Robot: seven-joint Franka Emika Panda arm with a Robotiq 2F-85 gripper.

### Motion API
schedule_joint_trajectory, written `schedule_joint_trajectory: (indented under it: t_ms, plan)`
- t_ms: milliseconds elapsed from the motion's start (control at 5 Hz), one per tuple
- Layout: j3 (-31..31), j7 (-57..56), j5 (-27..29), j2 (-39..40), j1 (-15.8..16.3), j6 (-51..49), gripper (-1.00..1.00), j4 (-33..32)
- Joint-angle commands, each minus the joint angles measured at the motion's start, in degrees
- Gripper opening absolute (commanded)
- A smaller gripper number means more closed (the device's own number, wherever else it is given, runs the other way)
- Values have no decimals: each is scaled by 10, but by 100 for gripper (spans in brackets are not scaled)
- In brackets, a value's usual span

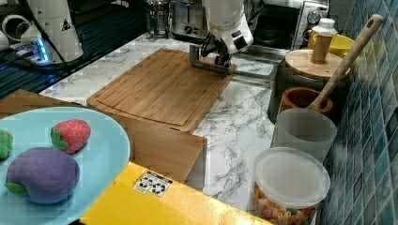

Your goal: Close the oven.

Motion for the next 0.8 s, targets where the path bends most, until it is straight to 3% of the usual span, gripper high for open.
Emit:
schedule_joint_trajectory:
  t_ms: [200, 800]
  plan:
    - [32, 36, 71, -29, 19, 20, -100, 6]
    - [66, 61, 119, -112, 43, -22, -100, 20]
